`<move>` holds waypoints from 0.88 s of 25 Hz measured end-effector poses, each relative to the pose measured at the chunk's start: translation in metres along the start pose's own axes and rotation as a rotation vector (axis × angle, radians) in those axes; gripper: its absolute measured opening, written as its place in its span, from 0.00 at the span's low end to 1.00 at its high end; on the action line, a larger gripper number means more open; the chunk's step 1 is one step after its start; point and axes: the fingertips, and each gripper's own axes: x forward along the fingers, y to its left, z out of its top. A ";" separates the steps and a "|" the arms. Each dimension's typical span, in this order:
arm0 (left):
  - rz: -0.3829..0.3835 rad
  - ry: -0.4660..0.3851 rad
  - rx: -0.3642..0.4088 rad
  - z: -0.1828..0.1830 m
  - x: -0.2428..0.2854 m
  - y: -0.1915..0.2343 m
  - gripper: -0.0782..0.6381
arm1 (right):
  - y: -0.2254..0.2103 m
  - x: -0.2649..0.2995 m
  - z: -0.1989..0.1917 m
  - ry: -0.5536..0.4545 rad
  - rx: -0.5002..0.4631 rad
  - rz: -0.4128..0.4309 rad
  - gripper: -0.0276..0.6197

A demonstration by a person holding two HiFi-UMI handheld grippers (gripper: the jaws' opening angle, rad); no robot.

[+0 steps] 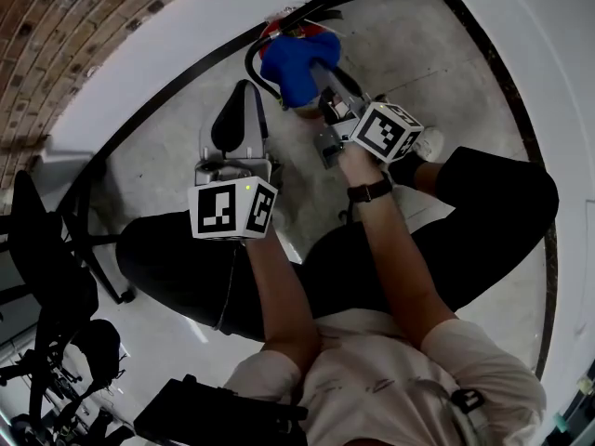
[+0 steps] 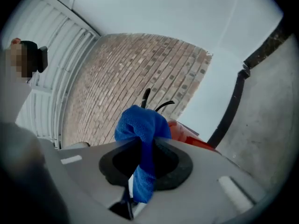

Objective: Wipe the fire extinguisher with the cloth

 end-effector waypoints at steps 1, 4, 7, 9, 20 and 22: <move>-0.003 0.003 0.000 -0.001 0.002 0.000 0.11 | -0.007 -0.005 -0.002 -0.016 0.009 -0.020 0.13; -0.015 0.029 0.009 -0.010 0.007 -0.002 0.11 | -0.038 -0.017 -0.020 -0.007 0.033 -0.099 0.14; -0.025 0.045 0.019 -0.015 0.011 -0.005 0.11 | -0.083 -0.025 -0.053 0.046 0.055 -0.212 0.13; -0.026 0.051 0.023 -0.017 0.015 -0.006 0.11 | -0.118 -0.031 -0.078 0.088 0.091 -0.290 0.13; 0.005 0.118 0.057 -0.042 0.035 0.016 0.11 | -0.309 -0.076 -0.228 0.435 0.234 -0.722 0.13; 0.017 0.116 0.068 -0.038 0.038 0.025 0.11 | -0.328 -0.080 -0.245 0.519 0.221 -0.761 0.13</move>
